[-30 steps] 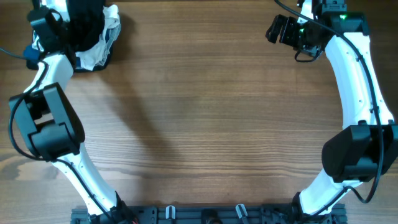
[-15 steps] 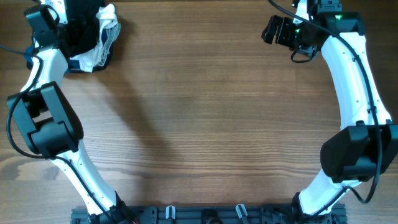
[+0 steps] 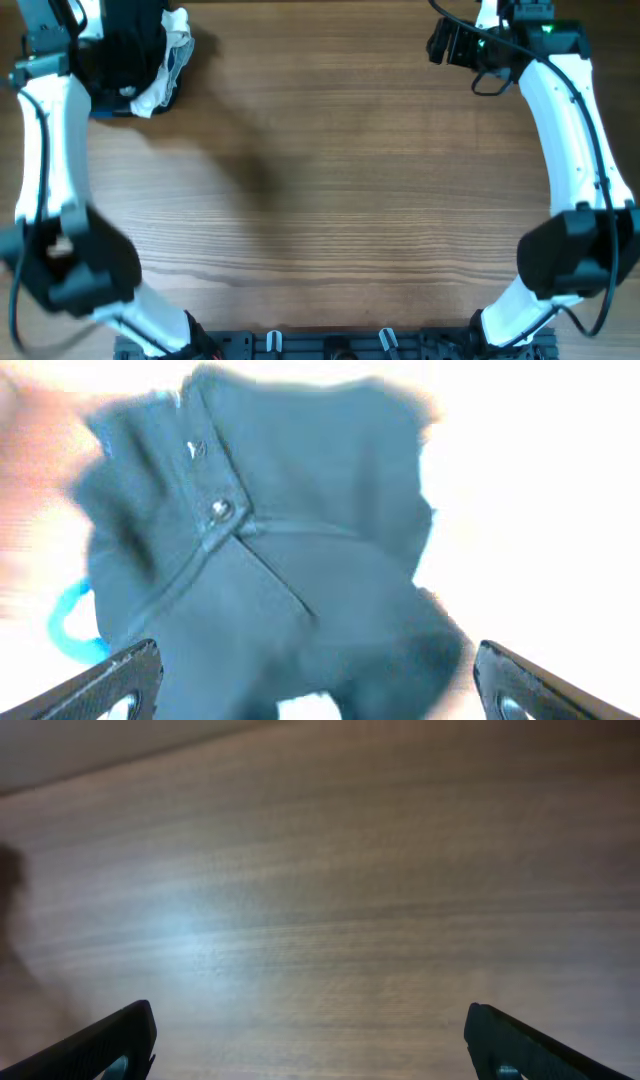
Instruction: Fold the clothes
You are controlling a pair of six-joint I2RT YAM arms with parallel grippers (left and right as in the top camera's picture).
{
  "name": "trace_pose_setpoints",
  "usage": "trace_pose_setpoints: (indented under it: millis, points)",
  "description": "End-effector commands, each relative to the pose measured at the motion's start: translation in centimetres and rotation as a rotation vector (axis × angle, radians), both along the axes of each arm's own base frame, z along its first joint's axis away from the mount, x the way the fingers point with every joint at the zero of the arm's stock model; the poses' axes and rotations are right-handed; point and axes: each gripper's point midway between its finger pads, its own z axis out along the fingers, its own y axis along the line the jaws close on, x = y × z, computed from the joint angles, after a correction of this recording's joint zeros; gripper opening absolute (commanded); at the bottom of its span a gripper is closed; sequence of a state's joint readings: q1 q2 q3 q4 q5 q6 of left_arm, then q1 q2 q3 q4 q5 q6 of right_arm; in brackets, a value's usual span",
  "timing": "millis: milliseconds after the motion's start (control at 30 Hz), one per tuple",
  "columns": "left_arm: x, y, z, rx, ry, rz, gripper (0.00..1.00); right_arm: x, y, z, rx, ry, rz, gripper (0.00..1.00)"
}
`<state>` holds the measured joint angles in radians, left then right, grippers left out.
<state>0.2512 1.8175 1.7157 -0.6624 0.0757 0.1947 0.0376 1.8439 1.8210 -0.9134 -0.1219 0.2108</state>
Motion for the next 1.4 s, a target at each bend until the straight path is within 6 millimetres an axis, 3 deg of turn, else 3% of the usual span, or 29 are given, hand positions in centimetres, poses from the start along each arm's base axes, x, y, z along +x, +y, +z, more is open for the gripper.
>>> trace_pose_setpoints:
  millis: [0, 133, 200, 300, 433, 600, 733, 933, 1033, 1100, 1367]
  points:
    - [-2.7, -3.0, 7.6, 0.009, -0.138, -0.033, 1.0, -2.9, -1.0, 9.8, -0.061, -0.234, -0.01, 1.0]
    - [-4.1, -3.7, 10.9, 0.024, -0.209, -0.041, 1.0, -7.7, -1.2, 17.4, -0.084, -0.422, 0.012, 1.0]
    - [-4.4, -3.7, 11.4, 0.026, -0.22, -0.041, 1.0, -11.2, -1.3, 21.0, -0.079, -0.51, 0.007, 1.0]
    - [-4.3, -3.7, 11.2, 0.026, -0.217, -0.041, 1.0, -15.6, -1.3, 24.5, -0.067, -0.612, 0.009, 1.0]
    - [-4.3, -3.7, 11.2, 0.025, -0.217, -0.041, 1.0, -19.6, -1.5, 27.6, -0.064, -0.72, 0.005, 1.0]
    - [-4.3, -3.7, 11.2, 0.026, -0.217, -0.041, 1.0, -22.7, -1.8, 29.3, -0.078, -0.788, 0.0, 1.0]
    - [-4.3, -3.7, 11.2, 0.026, -0.217, -0.041, 1.0, -24.2, -3.1, 27.7, -0.181, -0.725, -0.02, 1.0]
    - [-4.3, -3.7, 11.2, 0.025, -0.217, -0.041, 1.0, -24.2, -4.1, 25.2, -0.211, -0.749, -0.073, 1.0]
    - [-4.3, -3.7, 11.2, 0.025, -0.217, -0.041, 1.0, -23.8, -4.1, 23.0, -0.202, -0.825, -0.086, 1.0]
    - [-4.3, -3.7, 11.2, 0.025, -0.217, -0.041, 1.0, -23.6, -4.1, 20.8, -0.173, -0.875, -0.11, 1.0]
    - [-4.3, -3.7, 11.2, 0.025, -0.217, -0.041, 1.0, -22.6, -2.9, 7.9, -0.064, -0.966, -0.089, 1.0]
